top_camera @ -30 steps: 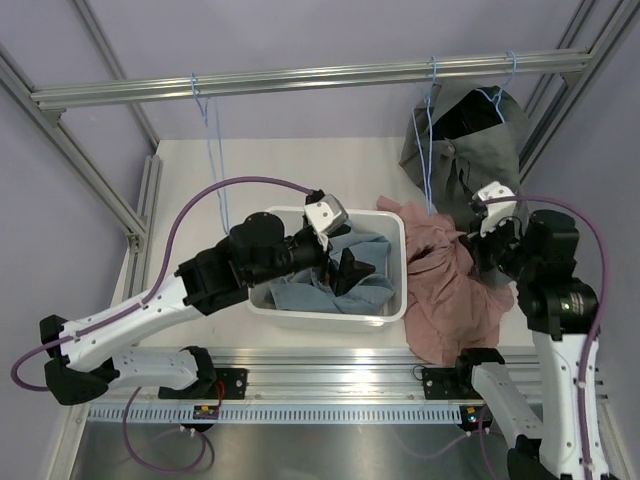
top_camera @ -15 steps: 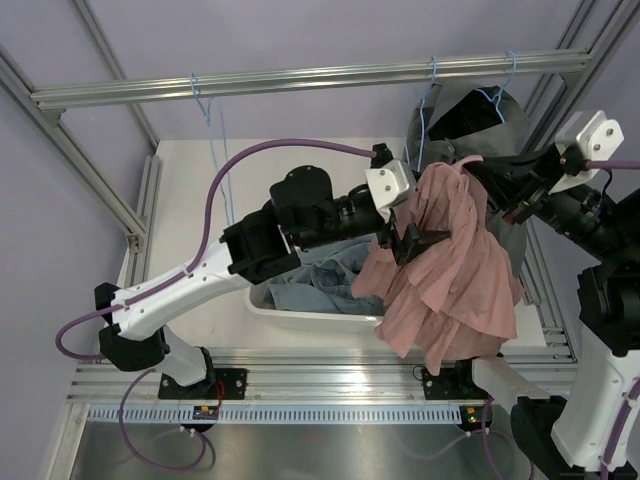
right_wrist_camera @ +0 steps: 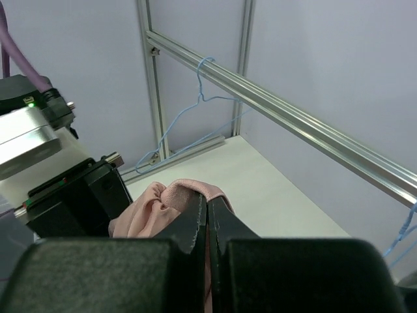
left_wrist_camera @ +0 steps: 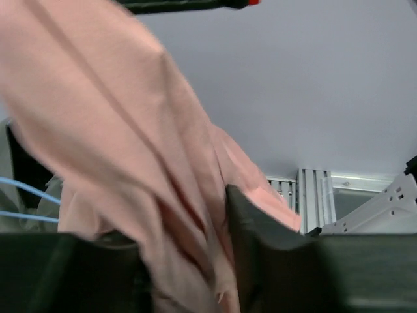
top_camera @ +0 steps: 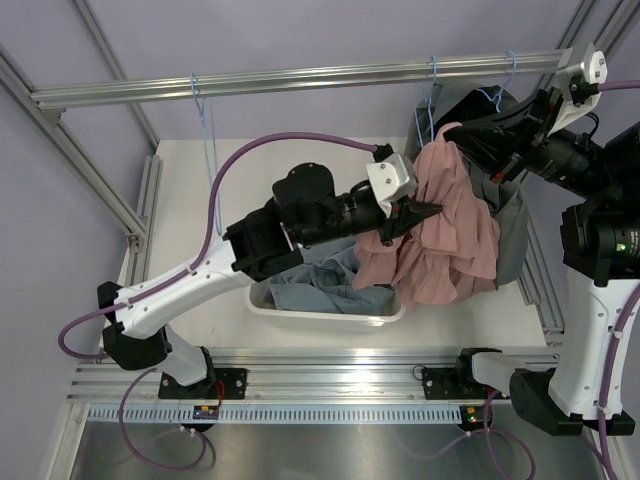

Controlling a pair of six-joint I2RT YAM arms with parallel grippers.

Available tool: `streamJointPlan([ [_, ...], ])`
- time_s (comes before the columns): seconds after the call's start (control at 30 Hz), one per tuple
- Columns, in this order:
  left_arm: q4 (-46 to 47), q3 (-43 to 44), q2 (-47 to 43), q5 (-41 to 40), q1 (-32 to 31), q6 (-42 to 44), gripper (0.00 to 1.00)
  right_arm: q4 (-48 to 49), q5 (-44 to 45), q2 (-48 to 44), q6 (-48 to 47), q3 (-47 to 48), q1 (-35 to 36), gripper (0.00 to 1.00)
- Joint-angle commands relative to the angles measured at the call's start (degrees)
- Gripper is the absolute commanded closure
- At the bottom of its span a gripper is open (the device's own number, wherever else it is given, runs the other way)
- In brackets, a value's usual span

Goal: Remove the skirt from the hanger

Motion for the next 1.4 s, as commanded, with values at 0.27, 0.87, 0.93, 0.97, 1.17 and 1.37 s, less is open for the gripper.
streamJointPlan([
  [0.27,-6.89,-1.06,-13.80,-13.64,6.39,4.23,1.00,8.23,-2.69,-0.03,4.77,-0.37,-0.18,0.86],
  [0.87,-14.47,-8.78,-21.27,-12.07,17.82,2.75,1.00,-9.71,8.89,-1.26,-15.54,-3.71,-2.73,0.14],
  [0.93,-12.54,-12.20,-21.28,-10.14,18.52,0.11,1.00,-10.59,10.92,-0.73,-15.63,-3.54,-3.78,0.14],
  [0.97,-11.66,-16.05,-21.28,-9.26,18.52,-0.77,1.00,-11.55,13.02,-0.04,-15.46,-2.84,-5.01,0.13],
  [1.17,-4.89,-31.17,-22.59,-6.88,18.61,-8.59,1.00,-18.93,22.42,6.19,-12.65,5.31,-9.84,0.11],
  [1.37,-0.58,-42.88,-24.26,-7.76,18.52,-13.17,0.99,-23.78,23.86,14.19,-10.18,12.89,-16.88,0.13],
])
